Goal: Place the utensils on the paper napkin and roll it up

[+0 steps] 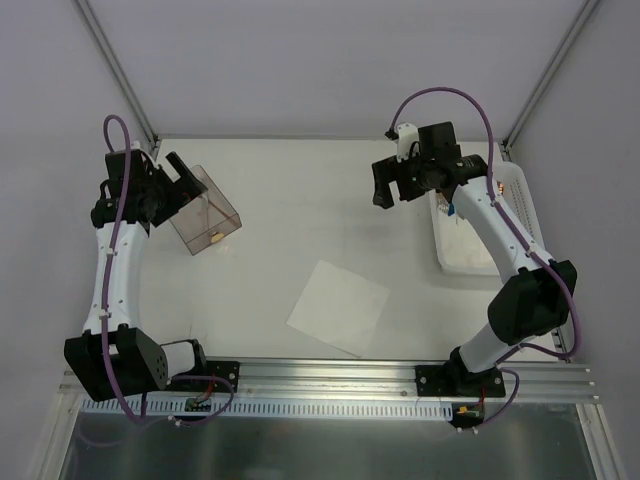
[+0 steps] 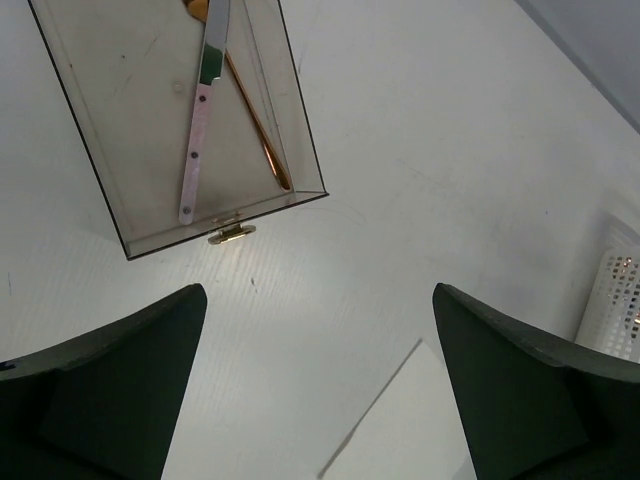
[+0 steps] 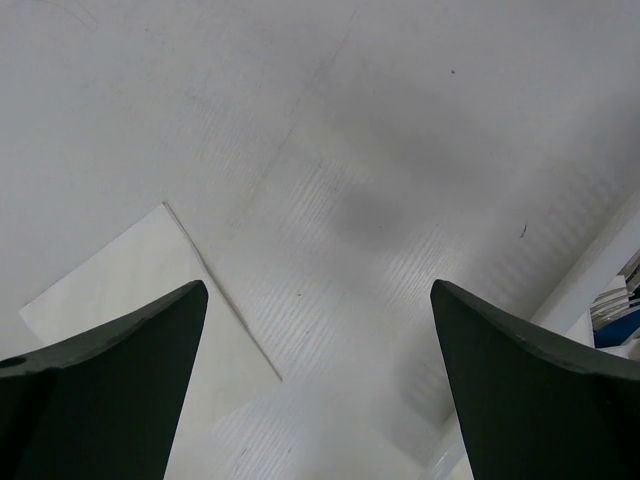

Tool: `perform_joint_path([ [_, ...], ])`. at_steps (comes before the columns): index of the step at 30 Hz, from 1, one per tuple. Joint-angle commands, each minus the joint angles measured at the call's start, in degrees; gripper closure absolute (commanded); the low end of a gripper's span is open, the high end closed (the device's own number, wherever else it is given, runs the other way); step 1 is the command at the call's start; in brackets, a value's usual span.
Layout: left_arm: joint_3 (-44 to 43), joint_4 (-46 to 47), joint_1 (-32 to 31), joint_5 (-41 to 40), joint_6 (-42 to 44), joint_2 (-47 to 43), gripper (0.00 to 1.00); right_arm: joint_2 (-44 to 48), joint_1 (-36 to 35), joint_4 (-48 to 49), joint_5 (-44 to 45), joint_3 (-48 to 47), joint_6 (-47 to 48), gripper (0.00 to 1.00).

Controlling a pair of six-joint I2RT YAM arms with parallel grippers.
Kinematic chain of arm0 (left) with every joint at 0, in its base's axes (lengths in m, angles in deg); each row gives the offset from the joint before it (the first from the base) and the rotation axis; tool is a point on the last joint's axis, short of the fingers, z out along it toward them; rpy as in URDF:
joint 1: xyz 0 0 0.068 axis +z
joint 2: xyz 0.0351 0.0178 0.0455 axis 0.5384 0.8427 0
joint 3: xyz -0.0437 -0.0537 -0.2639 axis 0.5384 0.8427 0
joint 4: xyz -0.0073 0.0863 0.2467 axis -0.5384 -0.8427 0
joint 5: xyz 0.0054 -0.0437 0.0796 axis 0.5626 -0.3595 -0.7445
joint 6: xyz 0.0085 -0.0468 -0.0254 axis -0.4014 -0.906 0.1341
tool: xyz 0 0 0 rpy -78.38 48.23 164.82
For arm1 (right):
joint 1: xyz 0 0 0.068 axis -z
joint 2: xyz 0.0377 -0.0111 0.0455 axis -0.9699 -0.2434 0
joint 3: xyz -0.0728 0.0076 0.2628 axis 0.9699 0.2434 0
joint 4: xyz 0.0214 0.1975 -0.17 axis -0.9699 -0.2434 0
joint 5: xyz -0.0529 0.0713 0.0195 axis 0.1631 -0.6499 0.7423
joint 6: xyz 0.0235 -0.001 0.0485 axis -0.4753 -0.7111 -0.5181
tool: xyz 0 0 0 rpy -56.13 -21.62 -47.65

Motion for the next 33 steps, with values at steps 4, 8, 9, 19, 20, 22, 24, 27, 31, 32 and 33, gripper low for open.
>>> perform_joint_path([
  [4, -2.07, -0.84, 0.33, -1.81, 1.98, 1.22, 0.01, 0.05, -0.99, -3.35, -3.07, 0.72, 4.87, 0.01],
  [8, -2.42, -1.19, 0.33, -2.16, 2.59, 1.48, 0.01, -1.26, -5.37, -5.54, -2.29, 3.45, 9.52, 0.13],
  [9, -2.34, -1.28, 0.33, -2.25, 2.42, 1.57, 0.01, -1.61, -6.25, -5.64, -1.85, 5.02, 10.14, 0.15],
  [19, -1.20, -2.42, 0.33, -5.32, -3.99, -0.01, 0.01, -7.68, -21.19, 0.51, 7.02, 13.56, 5.50, 0.28],
  [20, 0.02, -2.86, 0.25, -5.85, -5.30, -1.32, 0.01, -8.46, -24.69, 2.43, 8.42, 14.78, 2.01, 0.31],
  [22, 0.99, -2.95, 0.33, -6.46, -5.93, -1.85, 0.01, -8.73, -26.98, 2.71, 9.31, 14.70, 0.84, 0.36],
  [24, 2.05, -3.30, 0.33, -7.25, -6.72, -3.70, 0.01, -9.79, -29.37, 2.89, 10.98, 14.79, -1.62, 0.42],
  [27, 3.99, -3.83, 0.33, -9.10, -7.60, -6.16, 0.01, -11.10, -33.33, 3.24, 14.32, 15.67, -3.99, 0.47],
  [31, 5.22, -4.44, 0.33, -9.63, -8.65, -7.83, 0.01, -14.18, -35.35, 2.36, 17.22, 15.06, -4.97, 0.52],
  [32, 5.66, -4.45, 0.33, -9.98, -8.74, -8.36, 0.01, -14.97, -35.44, 2.01, 16.88, 14.71, -5.14, 0.53],
  [33, 5.84, -4.62, 0.33, -10.33, -8.83, -8.54, 0.01, -15.85, -35.36, 1.57, 16.79, 13.83, -5.41, 0.53],
])
